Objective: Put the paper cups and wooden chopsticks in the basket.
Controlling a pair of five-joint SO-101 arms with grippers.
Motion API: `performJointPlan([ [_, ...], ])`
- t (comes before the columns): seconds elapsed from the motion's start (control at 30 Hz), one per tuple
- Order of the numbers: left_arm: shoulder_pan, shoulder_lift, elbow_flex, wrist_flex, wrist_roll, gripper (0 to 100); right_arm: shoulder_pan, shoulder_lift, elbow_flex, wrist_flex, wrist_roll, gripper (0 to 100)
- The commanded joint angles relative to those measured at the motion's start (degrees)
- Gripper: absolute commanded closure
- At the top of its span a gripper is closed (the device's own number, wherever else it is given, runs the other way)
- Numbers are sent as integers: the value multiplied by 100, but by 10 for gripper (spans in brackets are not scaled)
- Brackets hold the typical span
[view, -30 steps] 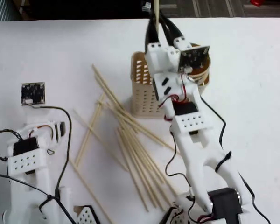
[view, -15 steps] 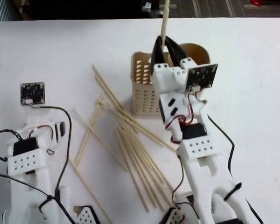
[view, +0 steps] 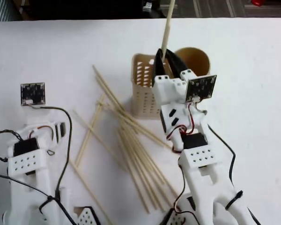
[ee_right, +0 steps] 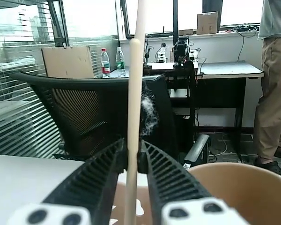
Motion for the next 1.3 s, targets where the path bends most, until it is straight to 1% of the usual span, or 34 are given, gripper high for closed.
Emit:
performJointPlan([
  [0.0, -4, -92, -26, -114, 53, 771, -13, 22, 35, 391, -26, 971],
  [0.13, -4, -92, -26, -114, 53, 771, -233, 13, 35, 884, -44, 894],
  [0.2, -4, -92, -26, -114, 53, 771, -286, -31, 35, 1007, -44, 872],
  [0.53, -4, -92, -26, -114, 53, 771, -295, -136, 18, 998, 0, 872],
  [0.7, -4, -92, -26, -114, 44, 771, -286, -1200, -123, 1156, 9, 872],
  [0.8, -4, -92, -26, -114, 44, 771, -286, -1859, -510, 2062, 9, 872],
  [0.97, -4, -92, -26, -114, 44, 771, -505, -2510, -1371, 4356, 9, 872],
  [1.07, -4, -92, -26, -114, 44, 771, -901, -2563, -1908, 5789, 18, 872],
  [1.17, -4, -92, -26, -114, 44, 771, -1358, -2563, -2198, 6853, 79, 872],
  [1.27, -4, -92, -26, -114, 44, 771, -1815, -2554, -2215, 7618, 624, 872],
])
